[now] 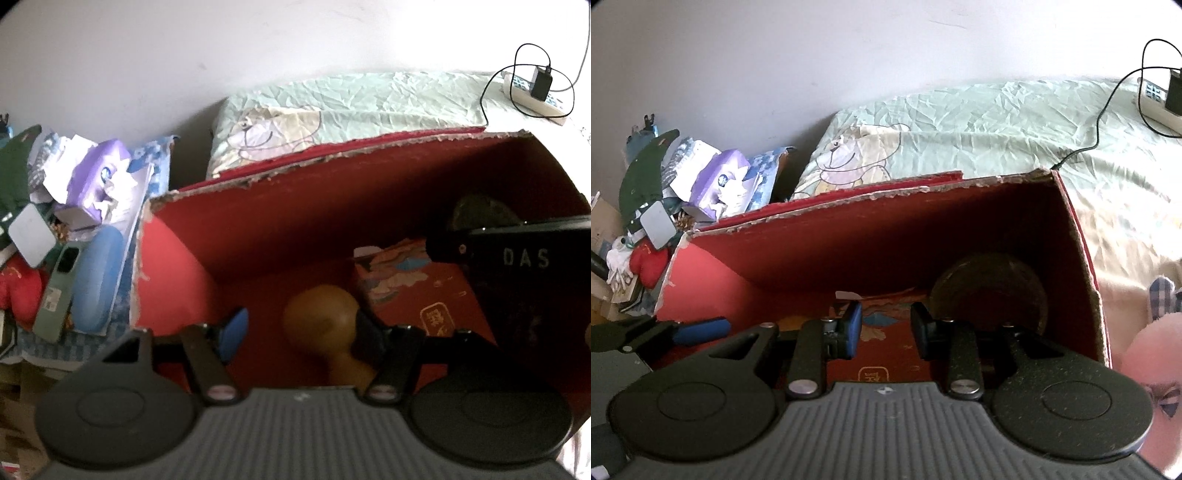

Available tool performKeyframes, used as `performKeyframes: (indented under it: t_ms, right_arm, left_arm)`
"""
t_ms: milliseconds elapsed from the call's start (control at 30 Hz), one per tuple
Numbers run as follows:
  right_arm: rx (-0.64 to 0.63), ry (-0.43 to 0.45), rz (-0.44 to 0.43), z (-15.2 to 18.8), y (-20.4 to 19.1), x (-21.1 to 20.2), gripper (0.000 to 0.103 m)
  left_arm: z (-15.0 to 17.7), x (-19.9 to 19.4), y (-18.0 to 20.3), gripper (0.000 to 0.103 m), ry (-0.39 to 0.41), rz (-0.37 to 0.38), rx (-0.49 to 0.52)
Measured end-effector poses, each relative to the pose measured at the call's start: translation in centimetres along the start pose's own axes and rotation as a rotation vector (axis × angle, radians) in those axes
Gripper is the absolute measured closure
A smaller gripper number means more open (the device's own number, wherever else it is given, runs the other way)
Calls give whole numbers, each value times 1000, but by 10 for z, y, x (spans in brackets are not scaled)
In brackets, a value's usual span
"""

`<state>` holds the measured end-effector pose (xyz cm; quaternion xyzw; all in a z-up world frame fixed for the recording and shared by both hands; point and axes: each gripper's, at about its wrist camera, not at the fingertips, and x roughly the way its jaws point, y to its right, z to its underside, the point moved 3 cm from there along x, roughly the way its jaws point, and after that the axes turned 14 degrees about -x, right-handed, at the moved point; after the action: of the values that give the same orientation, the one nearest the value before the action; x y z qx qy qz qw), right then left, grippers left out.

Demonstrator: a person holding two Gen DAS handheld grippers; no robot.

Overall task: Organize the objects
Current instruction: 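Open the right gripper to release the gourd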

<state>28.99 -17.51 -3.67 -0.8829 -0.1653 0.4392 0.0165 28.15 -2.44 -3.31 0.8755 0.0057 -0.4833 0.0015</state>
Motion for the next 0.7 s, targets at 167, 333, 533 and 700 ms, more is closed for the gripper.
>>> performKeyframes:
  t_ms: [167,333,533,700]
  right_arm:
    - [-13,2,23,0,-3,0,71]
    - [-15,-12,29,1,-1,2,70]
    - [-43,-23,63,1,-5,2,70]
    - [-70,-23,88,-1,-8,1,70]
  left_arm:
    - [0,-1,-1,35,7,-12,-16]
    - [1,-1,-1,34,11,-21,-19]
    - [1,-1,-1,32,11,-35,-27]
    - [1,0,-2,32,11,-44,-29]
